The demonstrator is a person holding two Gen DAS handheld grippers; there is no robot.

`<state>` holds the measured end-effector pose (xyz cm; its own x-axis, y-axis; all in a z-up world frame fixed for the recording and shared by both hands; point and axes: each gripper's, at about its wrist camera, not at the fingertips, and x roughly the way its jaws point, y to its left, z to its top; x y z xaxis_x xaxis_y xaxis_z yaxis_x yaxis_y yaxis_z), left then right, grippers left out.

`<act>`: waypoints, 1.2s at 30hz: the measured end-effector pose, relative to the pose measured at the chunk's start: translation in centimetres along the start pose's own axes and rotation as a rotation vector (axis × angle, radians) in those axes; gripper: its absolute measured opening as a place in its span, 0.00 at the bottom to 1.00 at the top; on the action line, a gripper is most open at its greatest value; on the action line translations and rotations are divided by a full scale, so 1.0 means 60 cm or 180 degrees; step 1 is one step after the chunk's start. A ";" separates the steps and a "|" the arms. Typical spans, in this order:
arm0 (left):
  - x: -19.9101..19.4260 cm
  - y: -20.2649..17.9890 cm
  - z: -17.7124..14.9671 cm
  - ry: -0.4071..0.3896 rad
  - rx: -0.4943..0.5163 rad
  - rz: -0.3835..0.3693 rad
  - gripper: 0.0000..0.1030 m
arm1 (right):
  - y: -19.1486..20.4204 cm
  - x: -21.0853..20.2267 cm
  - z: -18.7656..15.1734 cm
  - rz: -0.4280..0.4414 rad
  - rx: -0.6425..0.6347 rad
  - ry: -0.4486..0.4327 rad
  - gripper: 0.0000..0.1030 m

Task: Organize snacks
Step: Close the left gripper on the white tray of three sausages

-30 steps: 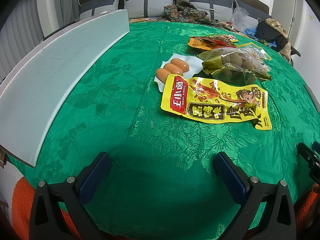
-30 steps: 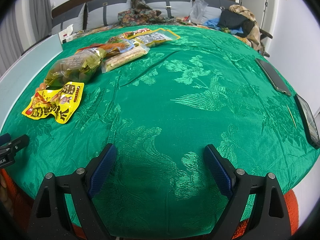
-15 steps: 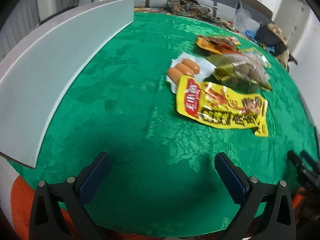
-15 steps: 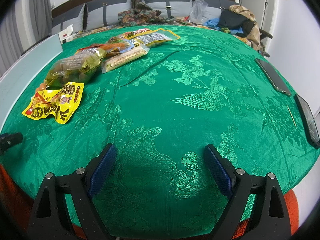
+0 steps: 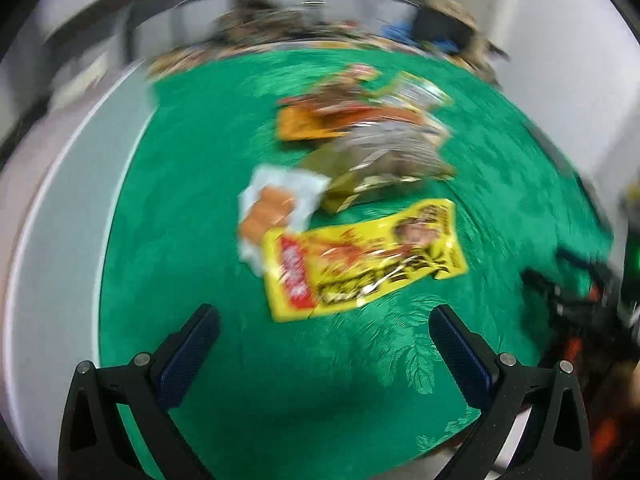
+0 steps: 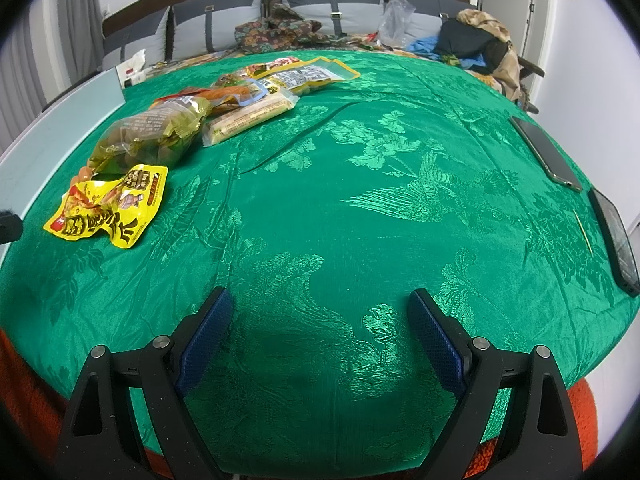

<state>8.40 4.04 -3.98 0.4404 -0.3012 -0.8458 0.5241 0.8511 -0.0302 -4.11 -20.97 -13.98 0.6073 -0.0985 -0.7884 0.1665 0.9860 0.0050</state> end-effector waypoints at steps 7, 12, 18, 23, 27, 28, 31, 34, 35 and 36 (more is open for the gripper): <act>0.044 -0.052 0.069 0.0067 0.0714 0.0021 1.00 | -0.002 0.000 0.002 -0.0004 0.0006 -0.0003 0.89; 0.069 -0.042 0.087 0.0146 0.0522 0.0026 1.00 | -0.002 0.000 0.001 -0.0003 0.0007 -0.0001 0.89; 0.090 -0.046 0.084 0.0256 0.0397 0.0045 1.00 | -0.001 0.000 0.001 -0.0004 0.0008 0.0000 0.89; 0.102 -0.059 0.073 0.0339 0.0367 -0.0014 1.00 | -0.001 0.000 0.001 -0.0003 0.0005 -0.0002 0.89; 0.101 -0.066 0.068 0.0380 0.0209 -0.0354 1.00 | -0.001 0.001 0.001 -0.0003 0.0008 -0.0001 0.89; 0.092 -0.065 0.069 0.0351 0.0177 -0.0466 1.00 | -0.001 0.001 0.001 -0.0004 0.0008 0.0000 0.89; 0.062 -0.037 0.081 0.0205 0.0034 -0.0584 1.00 | -0.001 0.001 0.001 0.0000 0.0003 -0.0003 0.89; 0.038 0.033 0.106 0.0109 -0.0255 -0.0440 1.00 | -0.001 0.001 0.002 0.0000 0.0001 -0.0007 0.89; 0.034 0.058 0.113 0.0094 -0.0353 -0.0351 1.00 | -0.001 0.001 0.002 0.0000 0.0003 -0.0006 0.89; 0.032 0.081 0.119 0.0091 -0.0445 -0.0271 1.00 | -0.001 0.001 0.002 -0.0001 0.0004 -0.0006 0.89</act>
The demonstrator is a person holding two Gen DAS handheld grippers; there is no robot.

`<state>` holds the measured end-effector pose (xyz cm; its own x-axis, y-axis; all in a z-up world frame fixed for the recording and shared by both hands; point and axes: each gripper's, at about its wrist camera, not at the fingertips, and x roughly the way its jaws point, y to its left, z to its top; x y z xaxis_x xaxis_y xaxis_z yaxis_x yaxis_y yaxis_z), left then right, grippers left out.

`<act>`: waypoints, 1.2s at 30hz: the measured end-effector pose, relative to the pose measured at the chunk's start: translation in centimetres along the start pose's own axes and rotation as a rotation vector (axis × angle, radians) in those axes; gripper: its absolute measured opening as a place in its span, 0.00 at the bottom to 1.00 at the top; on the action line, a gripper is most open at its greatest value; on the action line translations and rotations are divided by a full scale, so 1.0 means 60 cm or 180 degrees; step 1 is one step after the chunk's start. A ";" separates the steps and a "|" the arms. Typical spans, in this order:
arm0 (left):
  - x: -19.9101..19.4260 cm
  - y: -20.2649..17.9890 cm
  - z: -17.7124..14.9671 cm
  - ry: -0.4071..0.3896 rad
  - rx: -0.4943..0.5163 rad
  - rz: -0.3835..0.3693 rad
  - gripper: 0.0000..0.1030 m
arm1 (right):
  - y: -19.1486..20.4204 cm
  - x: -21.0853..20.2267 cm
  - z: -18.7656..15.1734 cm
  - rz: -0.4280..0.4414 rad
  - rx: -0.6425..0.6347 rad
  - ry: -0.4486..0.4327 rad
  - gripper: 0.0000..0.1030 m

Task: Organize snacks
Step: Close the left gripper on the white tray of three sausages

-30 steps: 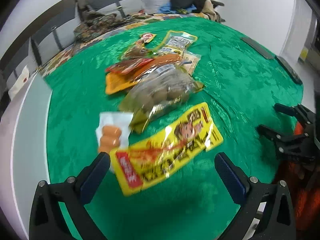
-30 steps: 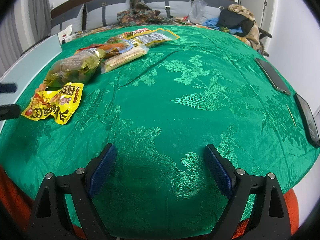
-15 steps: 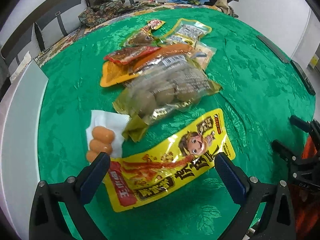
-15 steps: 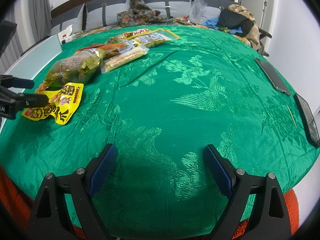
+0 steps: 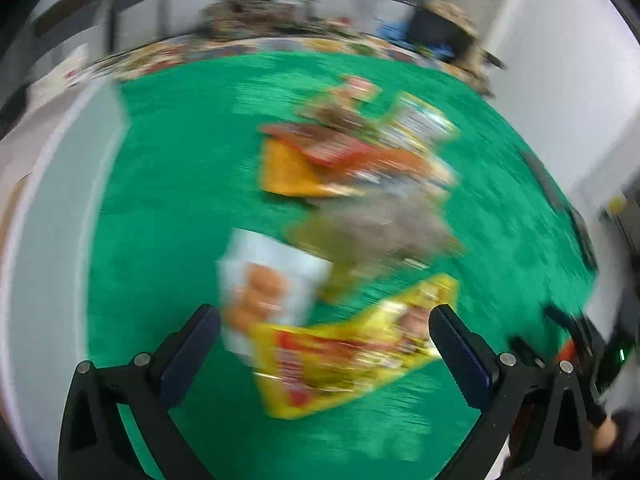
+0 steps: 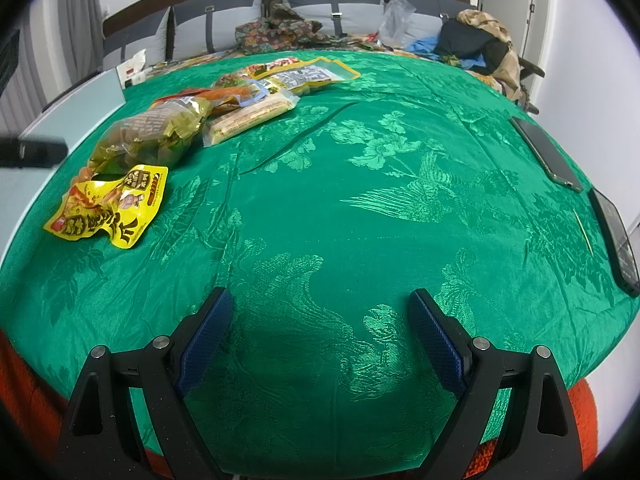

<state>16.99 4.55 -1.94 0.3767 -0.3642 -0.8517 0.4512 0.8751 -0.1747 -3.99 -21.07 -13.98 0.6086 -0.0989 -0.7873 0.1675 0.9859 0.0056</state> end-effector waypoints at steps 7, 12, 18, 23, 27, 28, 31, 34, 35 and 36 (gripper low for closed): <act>0.024 0.035 0.024 0.0209 0.0168 0.0350 1.00 | 0.002 0.001 0.003 -0.0011 0.0015 0.0001 0.89; 0.087 -0.005 0.027 0.0460 0.0684 0.0666 1.00 | 0.002 0.000 0.003 -0.0005 0.0012 0.0004 0.89; 0.137 0.018 0.036 0.0625 0.0431 0.0816 1.00 | 0.003 0.001 0.004 0.0006 -0.0001 0.0000 0.89; 0.156 0.046 0.033 0.0688 0.0141 0.0777 1.00 | 0.003 0.001 0.003 0.0008 -0.0004 -0.0005 0.89; 0.148 0.084 0.027 0.0572 -0.0146 0.0826 0.92 | 0.003 0.000 0.003 0.0008 -0.0005 -0.0007 0.89; 0.142 0.099 0.025 0.0549 -0.0265 0.0797 0.83 | 0.003 0.001 0.003 0.0009 -0.0008 -0.0011 0.89; 0.128 0.140 0.017 0.0530 -0.0517 0.0832 0.74 | 0.002 0.000 0.003 0.0015 -0.0013 -0.0018 0.89; 0.117 0.166 0.005 0.0522 -0.0616 0.0802 0.74 | 0.002 0.000 0.002 0.0012 -0.0011 -0.0021 0.89; 0.113 0.173 0.001 0.0504 -0.0632 0.0755 0.74 | 0.001 0.000 0.002 0.0012 -0.0010 -0.0022 0.89; 0.108 0.176 -0.004 0.0476 -0.0649 0.0679 0.74 | 0.001 0.000 0.002 0.0011 -0.0010 -0.0021 0.89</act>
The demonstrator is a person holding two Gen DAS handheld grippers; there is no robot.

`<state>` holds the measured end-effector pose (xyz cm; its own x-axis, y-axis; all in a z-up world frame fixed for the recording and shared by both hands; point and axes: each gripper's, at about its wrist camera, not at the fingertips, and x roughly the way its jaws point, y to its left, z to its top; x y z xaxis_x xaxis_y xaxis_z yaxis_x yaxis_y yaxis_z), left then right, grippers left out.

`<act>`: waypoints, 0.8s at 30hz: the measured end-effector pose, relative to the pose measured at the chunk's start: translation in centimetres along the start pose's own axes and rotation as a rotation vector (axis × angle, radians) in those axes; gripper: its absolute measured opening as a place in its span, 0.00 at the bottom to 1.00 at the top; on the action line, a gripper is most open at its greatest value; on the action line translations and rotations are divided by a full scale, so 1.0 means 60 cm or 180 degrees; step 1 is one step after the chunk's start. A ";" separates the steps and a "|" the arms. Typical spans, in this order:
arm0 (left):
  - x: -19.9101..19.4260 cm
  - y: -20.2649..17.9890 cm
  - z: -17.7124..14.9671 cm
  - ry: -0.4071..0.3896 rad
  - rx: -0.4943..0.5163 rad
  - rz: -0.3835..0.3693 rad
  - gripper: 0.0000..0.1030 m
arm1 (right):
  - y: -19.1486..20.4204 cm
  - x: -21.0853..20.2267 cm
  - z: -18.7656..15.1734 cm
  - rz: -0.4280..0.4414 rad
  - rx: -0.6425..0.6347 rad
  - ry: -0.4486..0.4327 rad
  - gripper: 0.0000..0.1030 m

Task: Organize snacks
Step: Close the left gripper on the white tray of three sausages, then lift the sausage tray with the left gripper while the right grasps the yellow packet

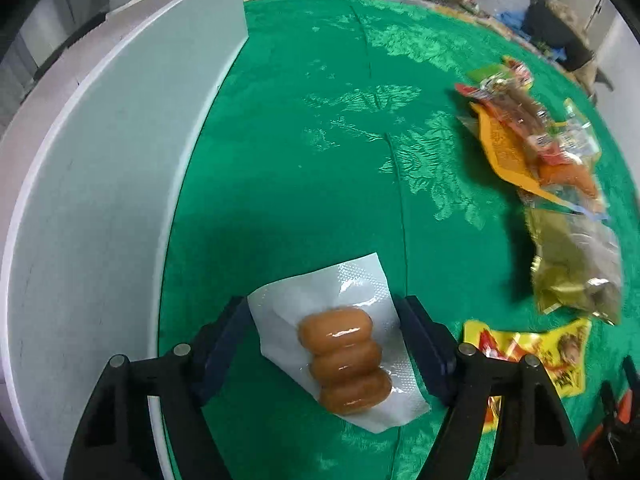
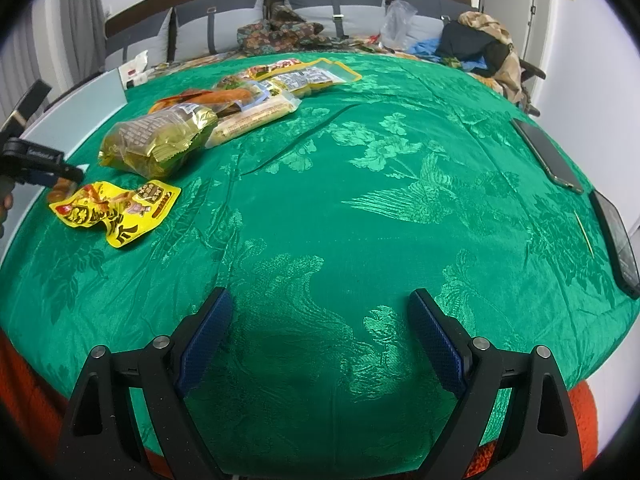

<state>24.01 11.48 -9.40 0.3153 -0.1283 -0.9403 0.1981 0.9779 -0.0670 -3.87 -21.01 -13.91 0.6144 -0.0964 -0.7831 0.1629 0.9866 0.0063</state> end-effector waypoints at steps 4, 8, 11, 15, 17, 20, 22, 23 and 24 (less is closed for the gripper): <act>-0.011 0.014 -0.009 -0.0027 -0.0124 -0.0186 0.82 | 0.000 0.001 0.001 -0.0008 0.0007 -0.0006 0.89; -0.019 -0.007 -0.028 0.0050 -0.0120 -0.0200 0.88 | 0.000 0.001 0.002 -0.0014 0.0012 -0.0012 0.89; -0.020 -0.037 -0.050 0.0084 0.0106 -0.0029 0.89 | 0.001 0.001 0.002 -0.0018 0.0016 -0.0014 0.89; -0.026 -0.050 -0.064 -0.0111 0.0199 0.0122 0.62 | 0.001 0.001 0.002 -0.0018 0.0014 -0.0014 0.89; -0.035 -0.044 -0.062 -0.0164 0.0084 0.0019 0.40 | 0.001 0.001 0.002 -0.0017 0.0013 -0.0016 0.89; -0.042 -0.038 -0.065 -0.0247 0.0035 0.0082 0.39 | 0.001 0.001 0.002 -0.0010 0.0005 -0.0029 0.89; -0.049 -0.032 -0.073 -0.0301 -0.0012 0.0049 0.38 | -0.001 0.001 0.009 0.0043 -0.0013 0.0067 0.88; -0.055 -0.023 -0.083 -0.0339 -0.0061 -0.0002 0.38 | -0.002 -0.002 0.012 0.0122 -0.0012 0.0113 0.88; -0.064 -0.014 -0.093 -0.0388 -0.0129 -0.0075 0.38 | -0.002 -0.007 0.019 0.0347 0.0009 0.0129 0.87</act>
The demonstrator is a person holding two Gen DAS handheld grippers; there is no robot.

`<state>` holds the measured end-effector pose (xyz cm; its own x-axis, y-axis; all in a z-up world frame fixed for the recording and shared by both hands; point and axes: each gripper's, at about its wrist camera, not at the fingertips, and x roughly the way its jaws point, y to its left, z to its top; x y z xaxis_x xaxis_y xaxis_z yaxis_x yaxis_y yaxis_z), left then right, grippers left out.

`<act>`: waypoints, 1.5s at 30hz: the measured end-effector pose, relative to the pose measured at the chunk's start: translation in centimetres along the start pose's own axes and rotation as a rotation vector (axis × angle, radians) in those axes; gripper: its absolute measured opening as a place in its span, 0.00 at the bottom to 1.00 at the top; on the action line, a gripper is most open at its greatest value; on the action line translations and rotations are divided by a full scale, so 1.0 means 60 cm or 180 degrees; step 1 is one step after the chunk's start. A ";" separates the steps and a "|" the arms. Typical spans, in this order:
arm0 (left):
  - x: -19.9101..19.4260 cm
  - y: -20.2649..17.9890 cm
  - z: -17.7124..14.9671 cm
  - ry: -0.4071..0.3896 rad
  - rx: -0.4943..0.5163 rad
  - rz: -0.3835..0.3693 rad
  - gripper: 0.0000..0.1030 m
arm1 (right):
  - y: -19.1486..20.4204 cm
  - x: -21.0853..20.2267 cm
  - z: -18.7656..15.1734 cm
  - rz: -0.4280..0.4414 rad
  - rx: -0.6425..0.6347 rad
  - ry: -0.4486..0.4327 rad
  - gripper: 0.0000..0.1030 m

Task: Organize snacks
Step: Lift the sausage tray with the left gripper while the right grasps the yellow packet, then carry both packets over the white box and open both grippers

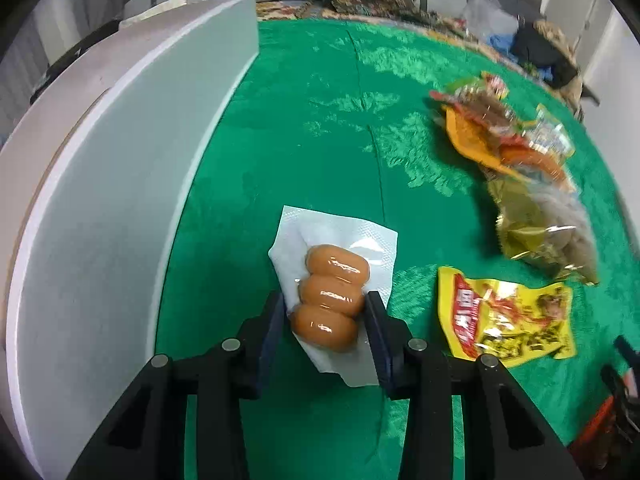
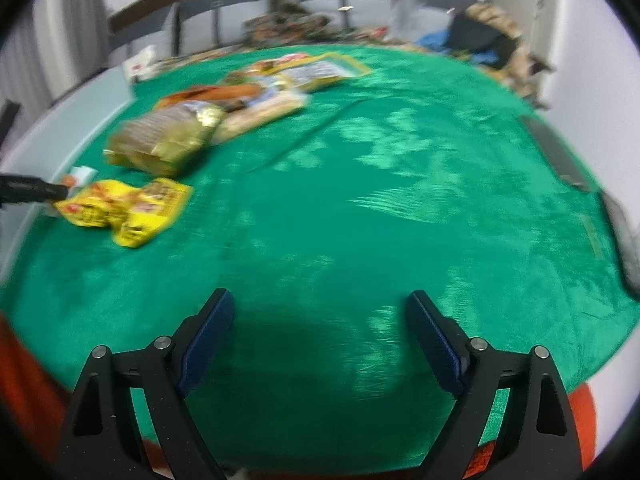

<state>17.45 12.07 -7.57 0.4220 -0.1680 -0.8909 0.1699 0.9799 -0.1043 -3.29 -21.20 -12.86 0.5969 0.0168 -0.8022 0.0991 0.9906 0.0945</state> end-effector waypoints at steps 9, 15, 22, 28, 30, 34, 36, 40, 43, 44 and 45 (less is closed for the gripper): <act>-0.061 0.020 -0.037 -0.0179 -0.0398 -0.0325 0.39 | 0.236 0.037 0.124 0.1131 -0.1995 0.0196 0.84; -0.116 0.034 -0.069 -0.0345 -0.0490 -0.0379 0.39 | 0.319 0.150 0.168 0.0999 -0.2693 0.0986 0.46; -0.157 0.044 -0.075 -0.0500 -0.0565 -0.0473 0.39 | 0.303 0.131 0.250 0.1252 -0.1639 0.1028 0.00; -0.153 0.046 -0.080 -0.0493 -0.0626 -0.0490 0.39 | 0.308 0.130 0.235 0.1133 -0.1745 0.1132 0.61; -0.157 0.047 -0.086 -0.0504 -0.0635 -0.0497 0.39 | 0.315 0.131 0.211 0.0917 -0.1997 0.1126 0.68; -0.162 0.049 -0.089 -0.0509 -0.0635 -0.0481 0.39 | 0.310 0.146 0.165 0.0798 -0.2292 0.1311 0.51; -0.167 0.052 -0.088 -0.0514 -0.0663 -0.0497 0.39 | 0.305 0.143 0.177 0.0780 -0.2195 0.1377 0.48; -0.189 0.059 -0.082 -0.0608 -0.0726 -0.0558 0.39 | 0.273 0.136 0.223 0.1111 -0.1509 0.1471 0.46; -0.208 0.068 -0.078 -0.0676 -0.0772 -0.0611 0.39 | 0.238 0.124 0.256 0.1555 -0.0874 0.1485 0.47; -0.218 0.077 -0.075 -0.0711 -0.0808 -0.0635 0.39 | 0.228 0.119 0.267 0.1724 -0.0630 0.1497 0.47; -0.227 0.086 -0.073 -0.0744 -0.0851 -0.0660 0.39 | 0.221 0.114 0.277 0.1855 -0.0437 0.1498 0.47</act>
<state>8.67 19.89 2.10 0.5994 -0.3544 -0.7177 0.0481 0.9110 -0.4097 15.34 -10.23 -7.27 0.1168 0.5680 -0.8147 -0.2464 0.8113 0.5302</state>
